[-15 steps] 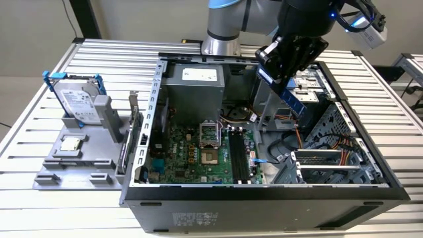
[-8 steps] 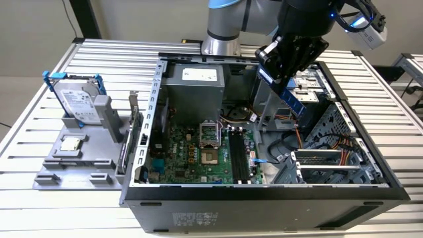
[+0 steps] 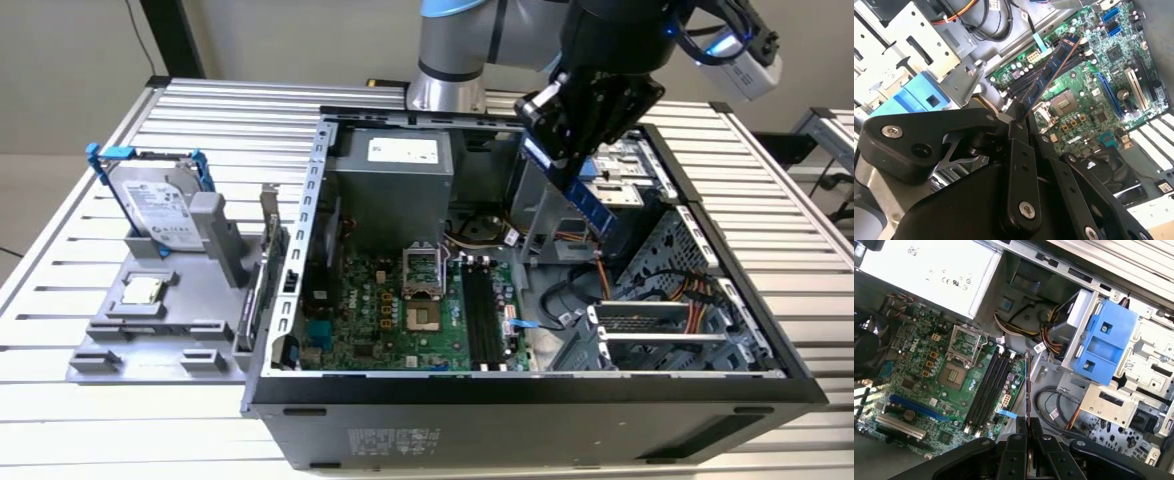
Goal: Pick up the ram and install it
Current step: 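Insert the ram into the slot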
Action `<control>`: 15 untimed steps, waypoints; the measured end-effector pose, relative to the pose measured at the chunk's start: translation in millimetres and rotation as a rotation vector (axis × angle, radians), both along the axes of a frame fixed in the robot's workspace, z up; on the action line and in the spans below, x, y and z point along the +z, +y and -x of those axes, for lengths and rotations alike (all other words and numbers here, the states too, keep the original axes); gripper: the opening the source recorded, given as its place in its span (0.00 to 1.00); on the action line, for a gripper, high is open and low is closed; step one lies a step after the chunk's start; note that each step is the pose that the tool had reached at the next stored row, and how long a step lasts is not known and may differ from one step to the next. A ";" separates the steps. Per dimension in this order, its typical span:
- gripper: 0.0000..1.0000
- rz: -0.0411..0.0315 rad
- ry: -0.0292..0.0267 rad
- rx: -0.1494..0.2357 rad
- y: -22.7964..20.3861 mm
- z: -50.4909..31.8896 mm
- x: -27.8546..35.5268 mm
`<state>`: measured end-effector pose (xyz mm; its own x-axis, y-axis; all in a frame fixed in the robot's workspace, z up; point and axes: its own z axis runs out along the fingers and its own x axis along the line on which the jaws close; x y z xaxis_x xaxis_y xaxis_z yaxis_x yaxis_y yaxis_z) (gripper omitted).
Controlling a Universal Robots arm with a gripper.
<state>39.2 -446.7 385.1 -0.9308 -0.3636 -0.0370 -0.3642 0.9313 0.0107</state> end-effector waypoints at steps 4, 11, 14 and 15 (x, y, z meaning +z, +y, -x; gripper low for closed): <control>0.00 0.0000 0.0000 -0.042 0.0 0.0 0.0; 0.00 0.0000 0.0000 -0.124 0.0 0.0 0.0; 0.00 0.0000 0.0000 -0.158 0.0 0.0 0.0; 0.00 0.0000 0.0001 -0.168 0.0 0.0 0.0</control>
<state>39.2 -446.7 385.2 -0.9786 -0.2023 -0.0370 -0.2028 0.9792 0.0107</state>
